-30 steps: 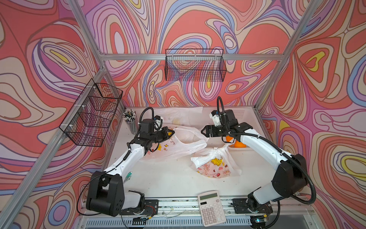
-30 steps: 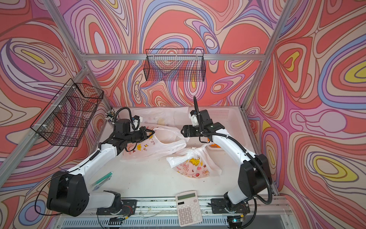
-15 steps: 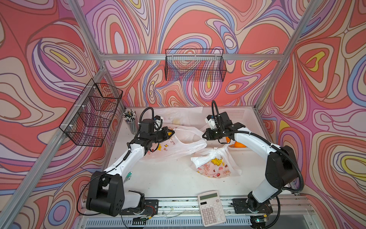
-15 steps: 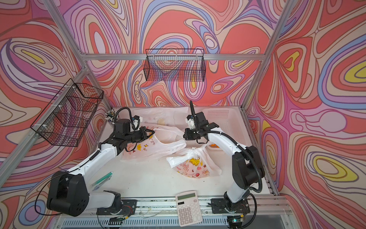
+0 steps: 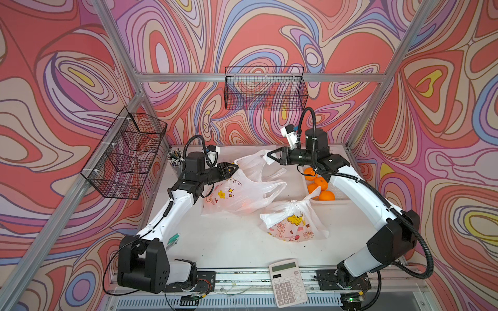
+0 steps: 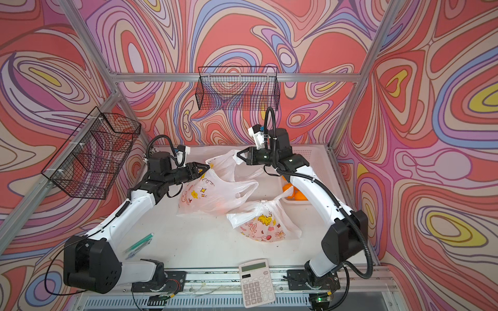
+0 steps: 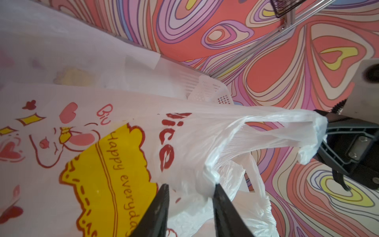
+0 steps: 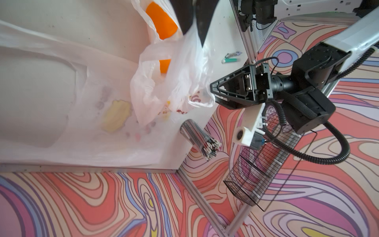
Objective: Place the oranges into plastic bags & tie knots
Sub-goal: Adjust the plastic bag at the center of the board.
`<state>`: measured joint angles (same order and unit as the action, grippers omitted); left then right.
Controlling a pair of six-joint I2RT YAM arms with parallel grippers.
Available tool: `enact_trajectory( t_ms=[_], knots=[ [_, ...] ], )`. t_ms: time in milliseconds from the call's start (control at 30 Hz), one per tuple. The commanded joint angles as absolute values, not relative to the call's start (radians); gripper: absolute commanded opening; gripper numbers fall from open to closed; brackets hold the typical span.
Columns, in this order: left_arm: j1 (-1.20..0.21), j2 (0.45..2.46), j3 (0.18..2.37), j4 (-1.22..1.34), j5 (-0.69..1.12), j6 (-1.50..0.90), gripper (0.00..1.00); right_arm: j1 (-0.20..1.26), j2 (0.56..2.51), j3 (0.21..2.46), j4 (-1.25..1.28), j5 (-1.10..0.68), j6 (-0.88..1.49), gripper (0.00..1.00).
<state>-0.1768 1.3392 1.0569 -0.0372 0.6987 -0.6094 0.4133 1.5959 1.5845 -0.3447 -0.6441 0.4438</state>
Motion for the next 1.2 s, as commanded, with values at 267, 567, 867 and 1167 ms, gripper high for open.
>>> enact_trajectory(
  t_ms=[267, 567, 867, 1167],
  knots=[
    [-0.324, 1.095, 1.095, -0.220, 0.583, -0.178, 0.62, 0.375, 1.687, 1.731, -0.335, -0.526, 0.487, 0.00],
    [-0.730, 1.143, 1.135, -0.296, 0.191, -0.066, 0.64, 0.360, 1.680, 1.728, -0.390, -0.432, 0.456, 0.00],
    [-0.933, 1.404, 1.282, -0.239, -0.059, -0.086, 0.68, 0.328, 1.666, 1.685, -0.379, -0.398, 0.459, 0.00],
    [-0.985, 1.675, 1.525, -0.334, -0.153, 0.019, 0.75, 0.245, 1.651, 1.586, -0.306, -0.473, 0.517, 0.00]
  ],
)
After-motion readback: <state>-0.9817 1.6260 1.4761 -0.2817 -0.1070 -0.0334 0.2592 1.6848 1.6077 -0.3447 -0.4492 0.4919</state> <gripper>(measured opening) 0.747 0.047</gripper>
